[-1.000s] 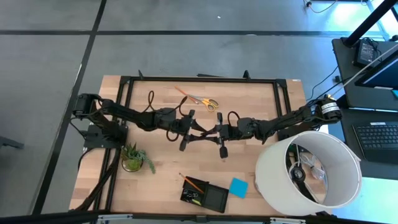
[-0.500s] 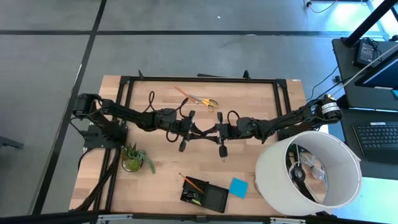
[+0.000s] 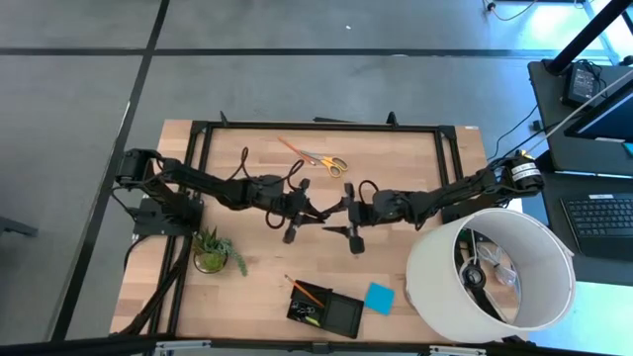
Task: Pick and place office supplies into organizer
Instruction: Put the black pen into the black desk organizer
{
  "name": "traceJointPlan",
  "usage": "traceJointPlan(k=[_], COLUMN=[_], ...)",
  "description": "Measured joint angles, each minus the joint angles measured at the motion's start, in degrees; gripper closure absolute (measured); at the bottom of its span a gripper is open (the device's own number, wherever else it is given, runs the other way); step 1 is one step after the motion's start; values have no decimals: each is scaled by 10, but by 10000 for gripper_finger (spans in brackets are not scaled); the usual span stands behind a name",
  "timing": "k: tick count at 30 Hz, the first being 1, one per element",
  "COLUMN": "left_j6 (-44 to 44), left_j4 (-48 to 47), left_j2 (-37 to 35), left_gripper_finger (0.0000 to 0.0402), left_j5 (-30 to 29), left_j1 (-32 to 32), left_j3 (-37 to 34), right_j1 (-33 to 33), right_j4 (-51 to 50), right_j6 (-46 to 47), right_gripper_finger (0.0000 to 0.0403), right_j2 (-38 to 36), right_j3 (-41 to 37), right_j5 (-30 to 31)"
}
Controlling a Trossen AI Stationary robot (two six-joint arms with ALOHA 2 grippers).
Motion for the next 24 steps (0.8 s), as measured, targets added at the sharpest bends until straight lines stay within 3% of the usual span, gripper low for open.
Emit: traceJointPlan(k=[7,11,16,20,24], left_j6=[-10,-57,-97,-110,-99], left_j4=[-2,60,87,149,182], left_j2=[-9,-11,-11,-11,-3], left_gripper_finger=[375,373,373,373,373], left_j5=[30,51,76,55,-26], left_j1=[-29,-59,-113,-156,-197], left_j3=[0,0,0,0,0], right_j1=[0,-1,0,-1,-2], right_j4=[-121,-175,-188,-182,-163], right_j6=[2,47,61,62,63], right_gripper_finger=[181,180,184,184,185], right_j2=[-6,-7,-9,-9,-9], right_j3=[-1,-1,-1,-1,-1], right_j5=[77,151,160,161,160])
